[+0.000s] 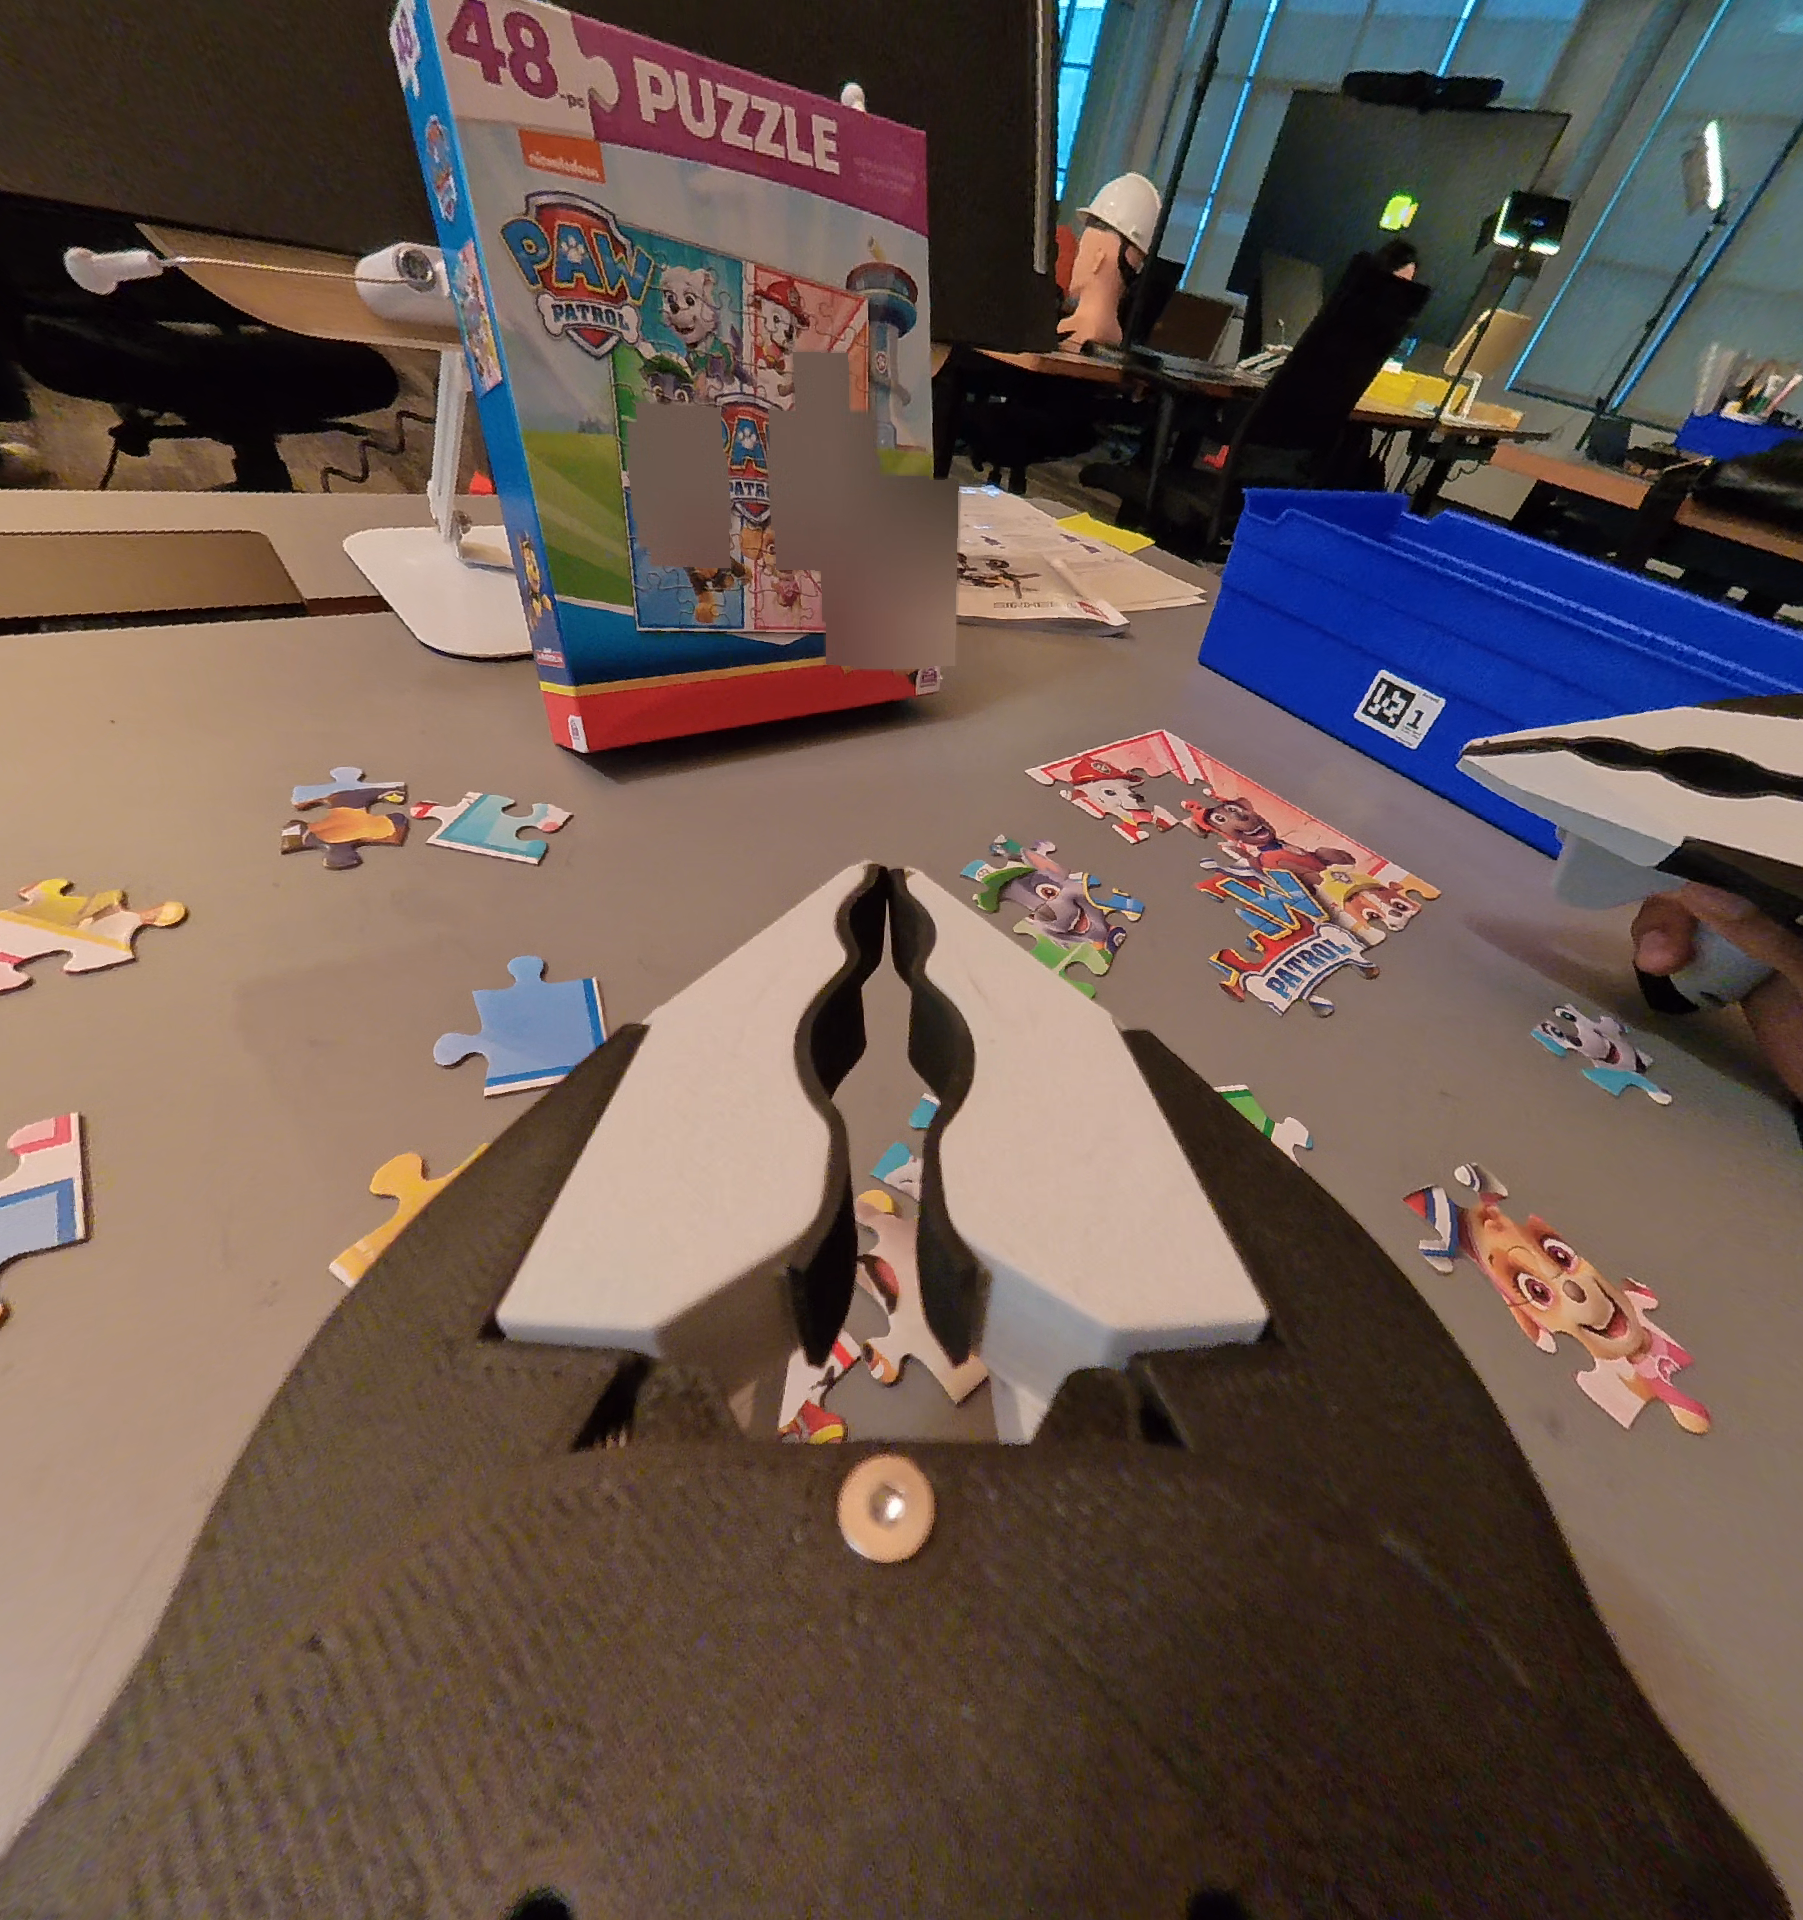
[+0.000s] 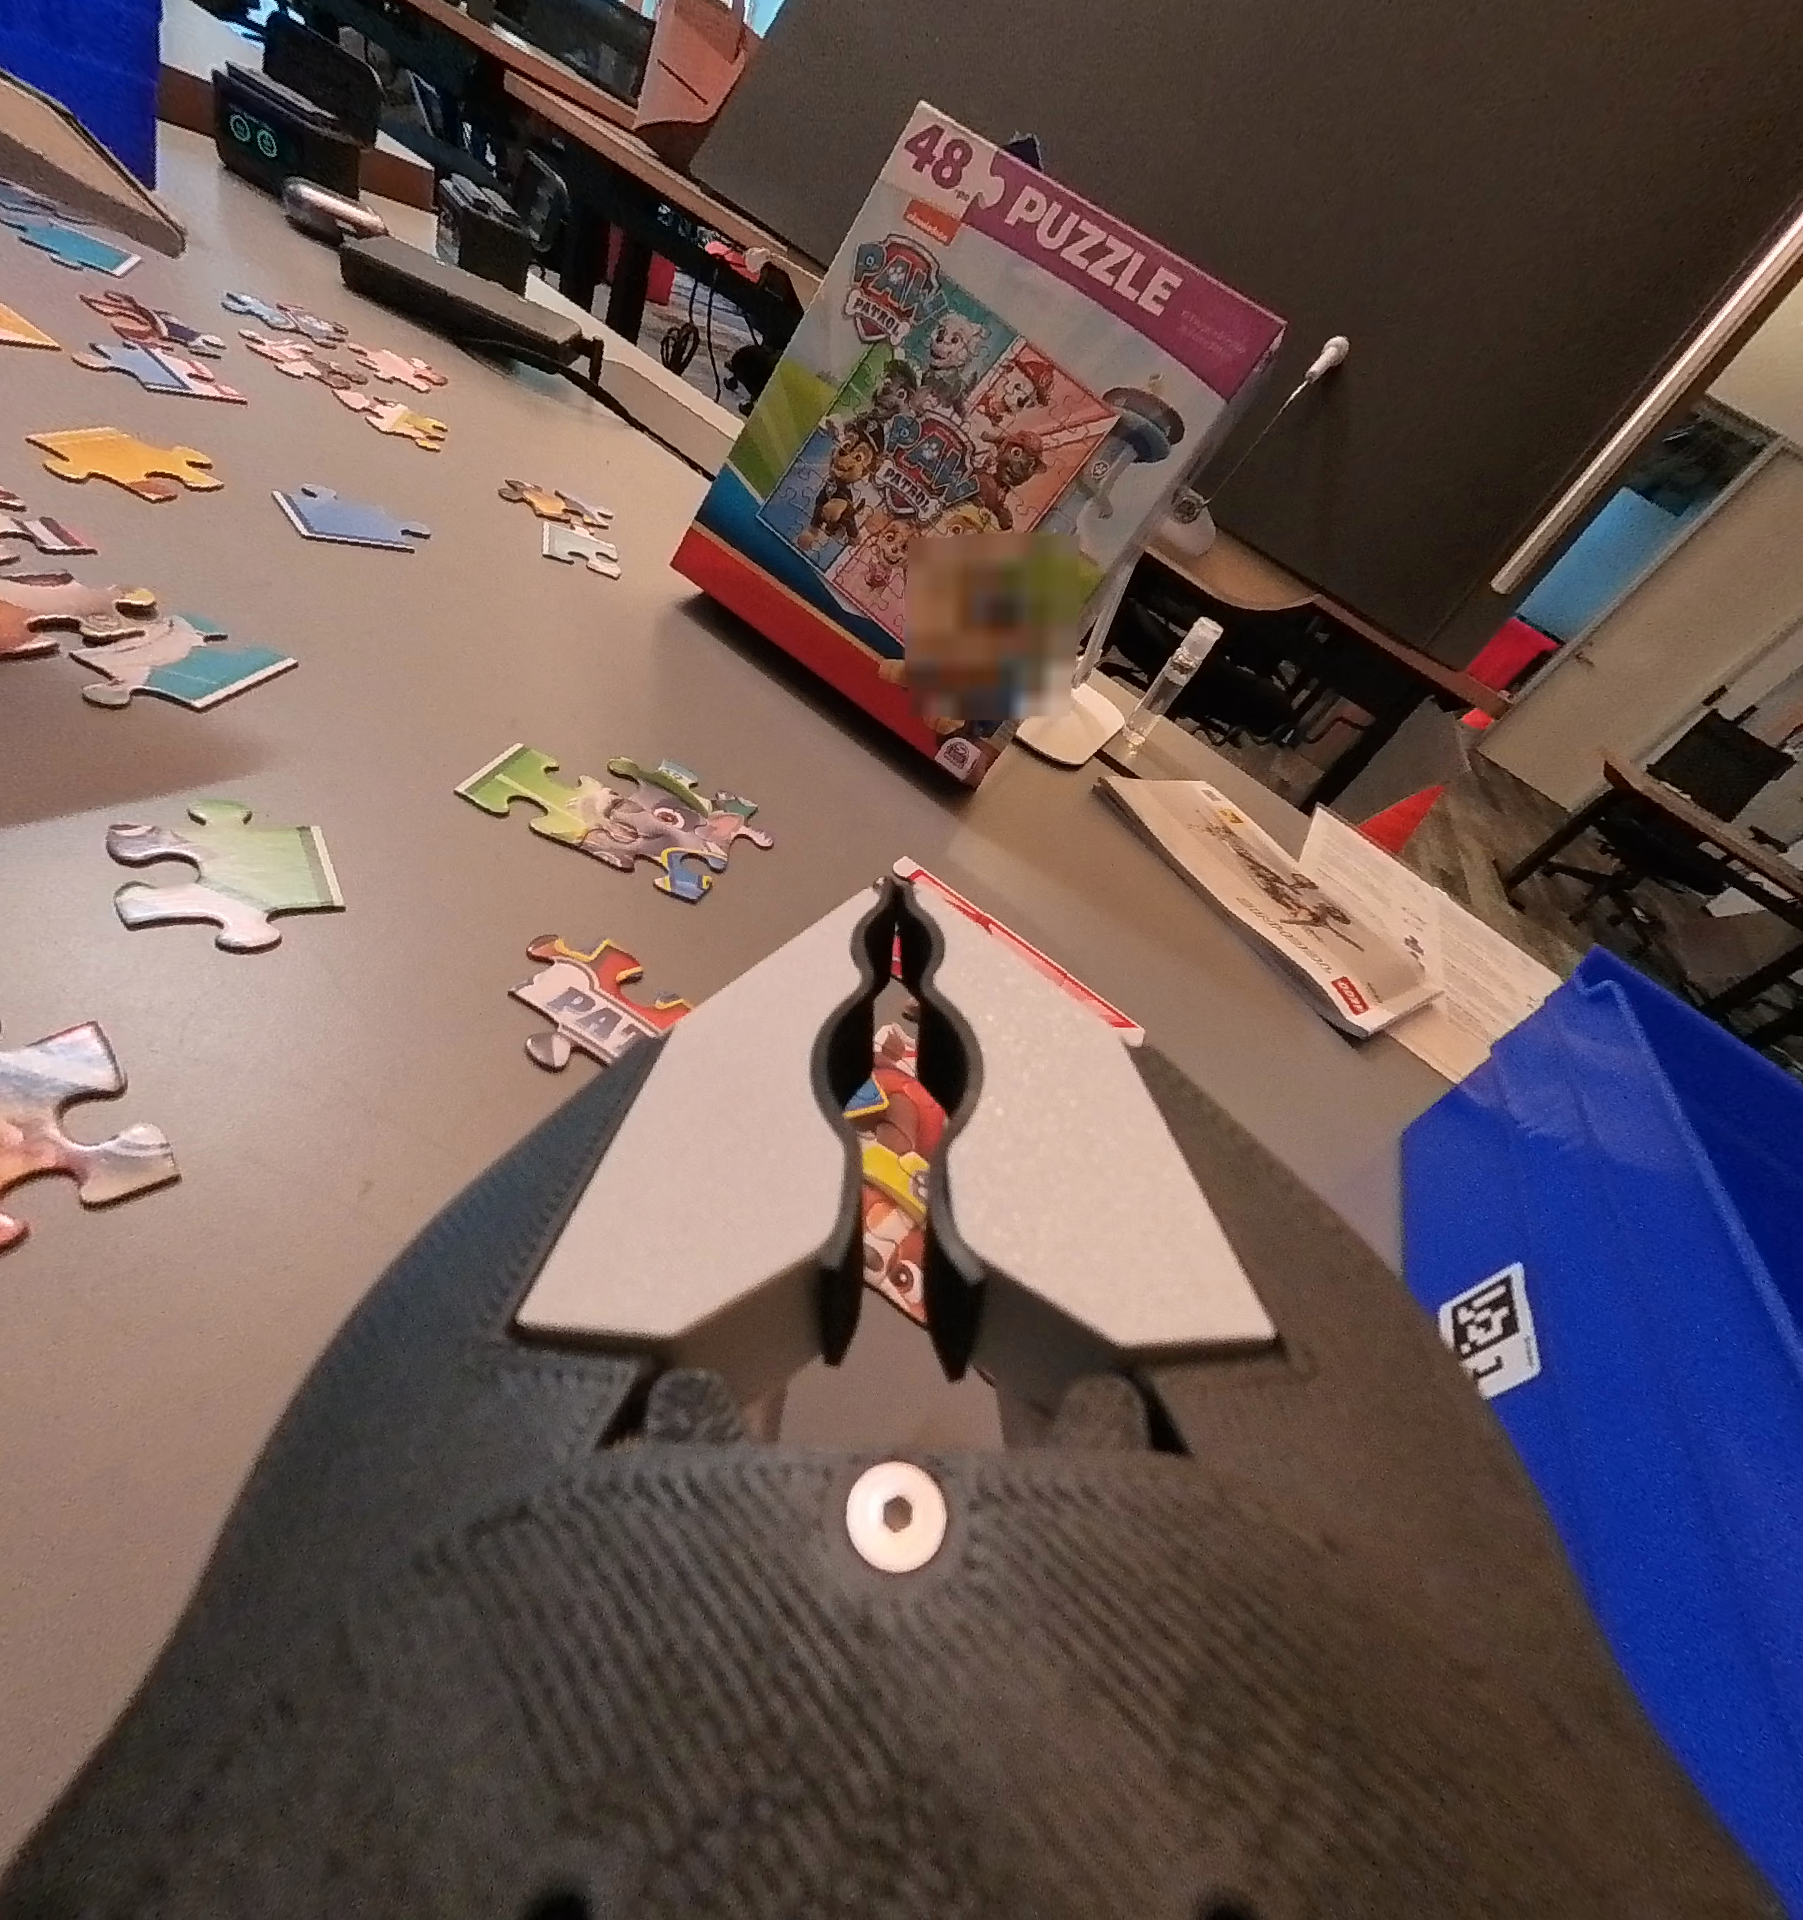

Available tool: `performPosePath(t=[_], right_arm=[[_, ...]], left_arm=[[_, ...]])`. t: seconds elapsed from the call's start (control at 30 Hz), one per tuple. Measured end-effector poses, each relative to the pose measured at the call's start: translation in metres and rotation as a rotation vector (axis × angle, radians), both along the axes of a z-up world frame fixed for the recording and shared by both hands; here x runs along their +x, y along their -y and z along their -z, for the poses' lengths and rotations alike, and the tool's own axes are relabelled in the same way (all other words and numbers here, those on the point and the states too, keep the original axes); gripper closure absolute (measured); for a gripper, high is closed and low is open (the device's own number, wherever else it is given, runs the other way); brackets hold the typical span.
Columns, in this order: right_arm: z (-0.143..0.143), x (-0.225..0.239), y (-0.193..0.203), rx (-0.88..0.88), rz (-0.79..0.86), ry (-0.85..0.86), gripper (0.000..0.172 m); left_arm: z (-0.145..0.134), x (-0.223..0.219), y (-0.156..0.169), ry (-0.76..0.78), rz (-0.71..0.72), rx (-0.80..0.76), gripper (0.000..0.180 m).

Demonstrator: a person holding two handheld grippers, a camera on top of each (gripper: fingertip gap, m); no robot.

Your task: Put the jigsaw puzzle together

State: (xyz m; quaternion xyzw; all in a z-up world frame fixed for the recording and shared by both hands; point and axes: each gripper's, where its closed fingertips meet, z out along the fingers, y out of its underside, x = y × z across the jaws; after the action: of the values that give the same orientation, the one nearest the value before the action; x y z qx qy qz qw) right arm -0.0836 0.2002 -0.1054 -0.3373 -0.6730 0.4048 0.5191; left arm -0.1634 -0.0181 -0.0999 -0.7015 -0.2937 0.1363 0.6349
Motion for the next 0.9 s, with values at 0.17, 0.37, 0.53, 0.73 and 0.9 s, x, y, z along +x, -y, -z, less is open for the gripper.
performPosePath(t=[0.17, 0.37, 0.53, 0.73, 0.9], right_arm=[[0.000, 0.000, 0.000, 0.000, -0.001, 0.002, 0.172], [0.001, 0.000, 0.001, 0.001, -0.003, 0.005, 0.172], [0.001, 0.000, 0.001, 0.003, -0.004, 0.007, 0.172], [0.002, 0.000, 0.001, 0.002, -0.006, 0.009, 0.172], [0.002, 0.000, 0.002, 0.009, -0.006, 0.010, 0.172]], left_arm=[[0.000, 0.001, -0.002, -0.003, 0.010, -0.006, 0.180], [0.001, 0.003, -0.003, -0.003, 0.021, -0.006, 0.180], [0.002, 0.004, -0.005, -0.002, 0.029, -0.011, 0.180], [0.005, 0.007, -0.009, 0.009, 0.056, -0.023, 0.180], [0.009, 0.012, -0.016, 0.024, 0.106, -0.038, 0.180]])
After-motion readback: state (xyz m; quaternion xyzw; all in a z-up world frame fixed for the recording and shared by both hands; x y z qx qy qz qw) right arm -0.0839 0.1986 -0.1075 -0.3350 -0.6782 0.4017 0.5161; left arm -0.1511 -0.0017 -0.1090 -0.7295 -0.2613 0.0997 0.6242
